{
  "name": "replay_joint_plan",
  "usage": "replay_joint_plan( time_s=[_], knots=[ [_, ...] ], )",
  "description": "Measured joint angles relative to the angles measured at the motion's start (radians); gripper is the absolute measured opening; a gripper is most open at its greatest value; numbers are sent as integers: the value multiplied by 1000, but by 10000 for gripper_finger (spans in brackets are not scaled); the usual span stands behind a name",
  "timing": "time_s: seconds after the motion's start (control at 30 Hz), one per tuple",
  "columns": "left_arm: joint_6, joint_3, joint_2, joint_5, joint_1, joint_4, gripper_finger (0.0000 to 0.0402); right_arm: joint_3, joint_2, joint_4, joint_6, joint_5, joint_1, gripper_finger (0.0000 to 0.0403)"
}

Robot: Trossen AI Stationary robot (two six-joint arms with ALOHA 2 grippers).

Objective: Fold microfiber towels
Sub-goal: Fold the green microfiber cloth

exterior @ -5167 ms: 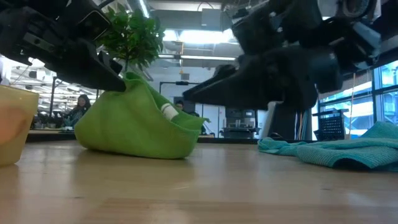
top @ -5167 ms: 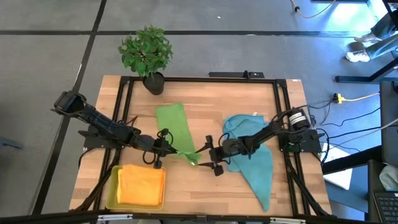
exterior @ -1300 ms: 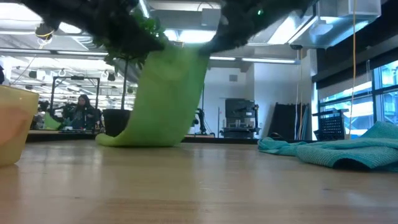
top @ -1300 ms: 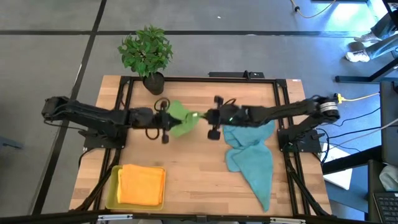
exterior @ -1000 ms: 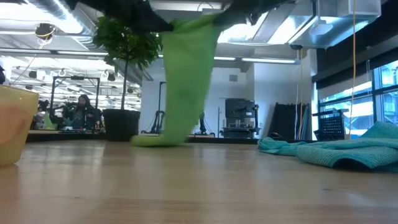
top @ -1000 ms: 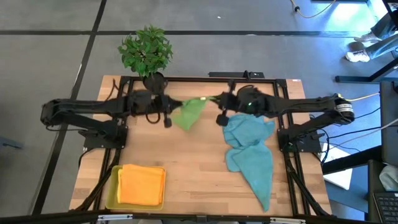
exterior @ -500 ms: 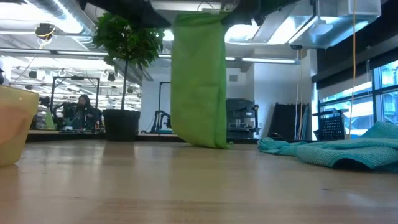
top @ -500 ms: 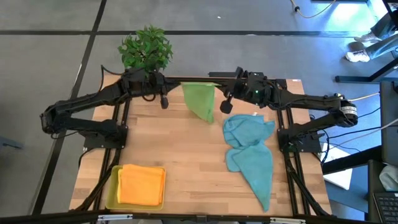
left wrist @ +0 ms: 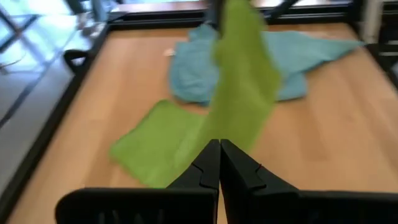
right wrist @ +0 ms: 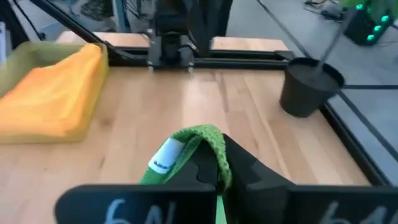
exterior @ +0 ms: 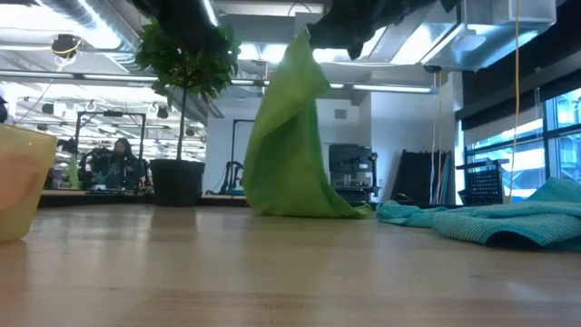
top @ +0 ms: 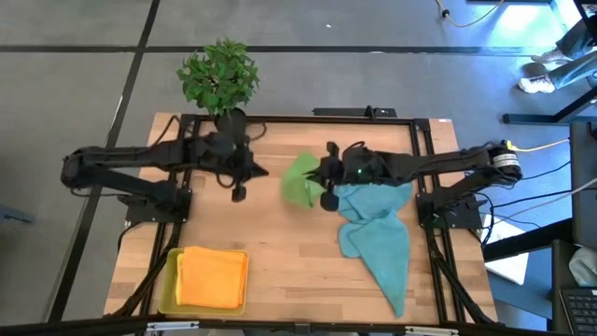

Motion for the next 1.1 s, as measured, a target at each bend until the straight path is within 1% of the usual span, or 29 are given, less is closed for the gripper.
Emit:
replay_joint_plan(
  time_s=[0.1, 0.2, 0.3, 0.43, 0.5, 0.67, 0.8, 0.87, 0.97, 1.0, 1.1],
  knots=[
    [-12, -2, 6, 6, -93, -1, 1, 0, 18, 8, 20, 2, 0, 2],
    [-14, -33, 24, 0, -181, 42, 15, 0, 19, 16, 22, 2, -20, 2],
    [-8, -90, 57, -42, -255, 192, 39, 0, 19, 33, 28, 2, -42, 1],
    [60, -149, 129, -97, -319, 344, 81, 0, 19, 56, 30, 2, -65, 1],
    [67, -156, 169, -176, -338, 403, 103, 0, 19, 52, 39, 2, -77, 1],
    [106, -156, 308, -436, -363, 603, 141, 0, 19, 52, 54, 1, -95, 4],
    [200, -156, 430, -536, -382, 750, 156, 0, 19, 51, 54, 1, -102, 4],
    [262, -153, 481, -618, -401, 809, 158, 0, 19, 51, 54, 1, -103, 3],
    [359, -107, 534, -783, -443, 843, 159, 0, 19, 51, 54, 1, -103, 5],
    [378, -88, 549, -824, -457, 847, 159, 0, 19, 51, 54, 1, -103, 6],
    [409, -37, 602, -887, -493, 846, 161, 0, 19, 50, 52, 0, -102, 6]
  ],
)
